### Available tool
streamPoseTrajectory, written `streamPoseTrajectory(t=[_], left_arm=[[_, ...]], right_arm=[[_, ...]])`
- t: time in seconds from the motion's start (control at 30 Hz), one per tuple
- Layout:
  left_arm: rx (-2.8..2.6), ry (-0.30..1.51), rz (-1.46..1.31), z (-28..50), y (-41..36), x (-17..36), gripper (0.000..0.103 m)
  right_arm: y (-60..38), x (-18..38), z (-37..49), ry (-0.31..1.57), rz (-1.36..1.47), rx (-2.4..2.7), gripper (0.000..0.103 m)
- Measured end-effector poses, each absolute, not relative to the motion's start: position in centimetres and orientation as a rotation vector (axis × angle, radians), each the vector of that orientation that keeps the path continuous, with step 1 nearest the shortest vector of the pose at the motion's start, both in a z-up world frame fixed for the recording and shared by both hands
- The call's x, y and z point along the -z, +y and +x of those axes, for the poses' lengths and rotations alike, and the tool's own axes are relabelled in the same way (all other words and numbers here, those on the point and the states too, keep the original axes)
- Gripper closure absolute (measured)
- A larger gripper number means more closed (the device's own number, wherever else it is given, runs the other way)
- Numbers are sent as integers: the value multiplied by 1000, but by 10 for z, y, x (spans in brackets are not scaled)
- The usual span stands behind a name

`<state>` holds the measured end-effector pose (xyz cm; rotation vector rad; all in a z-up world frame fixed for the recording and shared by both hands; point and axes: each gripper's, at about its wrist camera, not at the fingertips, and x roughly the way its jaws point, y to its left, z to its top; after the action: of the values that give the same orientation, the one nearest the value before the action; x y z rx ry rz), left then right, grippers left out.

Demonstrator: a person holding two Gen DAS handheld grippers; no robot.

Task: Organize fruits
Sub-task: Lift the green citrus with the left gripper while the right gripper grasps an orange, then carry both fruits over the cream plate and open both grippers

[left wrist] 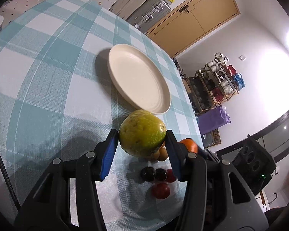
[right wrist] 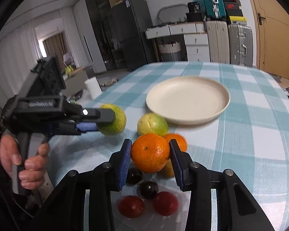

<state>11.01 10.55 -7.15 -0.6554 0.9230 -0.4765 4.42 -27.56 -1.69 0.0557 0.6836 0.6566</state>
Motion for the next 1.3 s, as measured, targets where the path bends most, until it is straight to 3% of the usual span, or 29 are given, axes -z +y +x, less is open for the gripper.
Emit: streamPoseTrajectory(t=[0.4, 0.73, 1.3], left_arm=[[481, 893, -606, 154, 94, 30, 56], [470, 928, -569, 240, 77, 12, 56], [495, 1084, -571, 353, 47, 62, 56]], right_arm=[[-300, -29, 104, 611, 127, -652, 63], [-304, -26, 200, 697, 127, -658, 63], [-277, 32, 287, 840, 66, -633, 63]])
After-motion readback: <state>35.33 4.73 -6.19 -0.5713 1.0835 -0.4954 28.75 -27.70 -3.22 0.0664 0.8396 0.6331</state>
